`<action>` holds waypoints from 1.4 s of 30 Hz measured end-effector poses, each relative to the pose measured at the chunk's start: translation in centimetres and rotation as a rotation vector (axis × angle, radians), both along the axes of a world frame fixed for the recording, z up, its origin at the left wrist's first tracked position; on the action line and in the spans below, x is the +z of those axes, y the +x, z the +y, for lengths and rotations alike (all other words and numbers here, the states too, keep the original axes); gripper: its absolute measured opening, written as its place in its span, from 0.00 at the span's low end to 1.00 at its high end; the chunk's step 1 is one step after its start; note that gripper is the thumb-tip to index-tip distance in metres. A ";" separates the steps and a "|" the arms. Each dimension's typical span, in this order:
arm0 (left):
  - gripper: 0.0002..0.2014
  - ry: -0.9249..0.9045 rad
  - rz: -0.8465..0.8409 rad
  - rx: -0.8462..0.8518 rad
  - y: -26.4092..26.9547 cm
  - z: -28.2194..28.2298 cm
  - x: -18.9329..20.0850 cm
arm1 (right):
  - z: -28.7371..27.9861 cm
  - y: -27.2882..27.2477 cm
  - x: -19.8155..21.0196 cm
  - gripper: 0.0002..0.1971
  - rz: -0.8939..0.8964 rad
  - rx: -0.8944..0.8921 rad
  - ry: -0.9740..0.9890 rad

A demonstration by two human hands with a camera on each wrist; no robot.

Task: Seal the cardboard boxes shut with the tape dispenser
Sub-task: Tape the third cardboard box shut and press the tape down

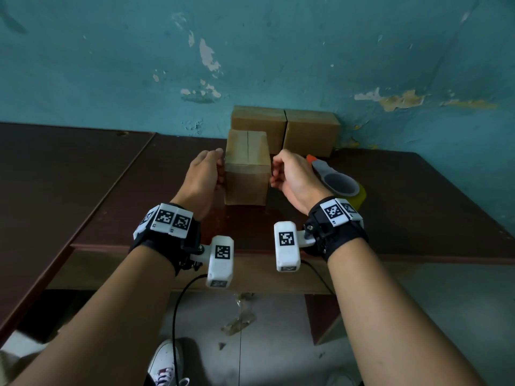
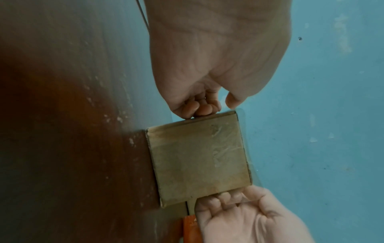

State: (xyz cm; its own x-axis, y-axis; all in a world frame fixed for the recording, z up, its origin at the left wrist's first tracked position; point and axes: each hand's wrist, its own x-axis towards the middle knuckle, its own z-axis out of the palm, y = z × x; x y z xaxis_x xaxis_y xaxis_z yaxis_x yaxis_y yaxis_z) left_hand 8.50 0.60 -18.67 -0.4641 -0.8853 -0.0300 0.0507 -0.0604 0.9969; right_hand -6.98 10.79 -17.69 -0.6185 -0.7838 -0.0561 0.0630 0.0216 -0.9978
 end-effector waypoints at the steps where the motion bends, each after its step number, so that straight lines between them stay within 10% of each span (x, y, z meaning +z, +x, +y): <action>1: 0.16 0.006 -0.009 0.000 0.0 0.1 0.0 | 0.0 0.1 -0.1 0.13 0.006 -0.003 0.010; 13: 0.10 -0.159 -0.293 -0.028 1.0 -0.7 -1.6 | 0.9 -1.3 0.0 0.12 0.243 -0.022 0.193; 22: 0.22 -0.337 0.117 -0.210 2.4 0.0 -1.1 | 2.9 -2.8 0.5 0.28 0.241 0.186 -0.092; 42: 0.25 -0.391 0.196 -0.127 1.9 1.3 -2.3 | 3.0 -2.3 -1.6 0.28 0.387 0.121 -0.094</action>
State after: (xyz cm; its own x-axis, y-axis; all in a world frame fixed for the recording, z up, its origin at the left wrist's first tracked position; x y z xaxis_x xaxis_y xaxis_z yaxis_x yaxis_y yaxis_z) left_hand 10.37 1.91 -20.96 -0.5334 -0.7482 0.3945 0.2573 0.3008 0.9183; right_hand -9.25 13.79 -19.30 -0.4833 -0.8425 0.2378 -0.3147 -0.0863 -0.9453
